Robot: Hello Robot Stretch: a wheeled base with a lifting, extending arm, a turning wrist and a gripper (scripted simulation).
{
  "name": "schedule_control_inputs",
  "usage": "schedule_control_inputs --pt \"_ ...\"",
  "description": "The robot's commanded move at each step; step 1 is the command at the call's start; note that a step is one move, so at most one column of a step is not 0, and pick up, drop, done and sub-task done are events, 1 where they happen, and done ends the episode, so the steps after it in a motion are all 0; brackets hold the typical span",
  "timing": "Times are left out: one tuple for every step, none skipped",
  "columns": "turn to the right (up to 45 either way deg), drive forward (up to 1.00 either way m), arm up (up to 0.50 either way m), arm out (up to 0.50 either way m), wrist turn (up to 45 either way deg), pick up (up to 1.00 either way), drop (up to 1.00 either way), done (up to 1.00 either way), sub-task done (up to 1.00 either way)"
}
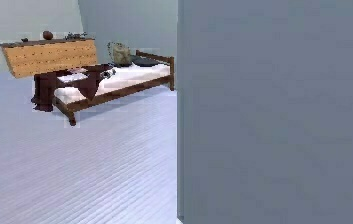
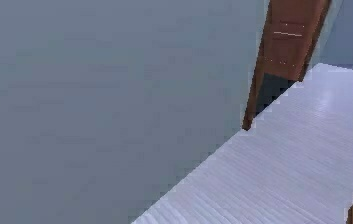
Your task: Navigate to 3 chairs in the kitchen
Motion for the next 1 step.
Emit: schedule_control_inputs --pt "-45.0 0.00 0.00 0.00 0.0 0.00 0.00 0.00 0.00"
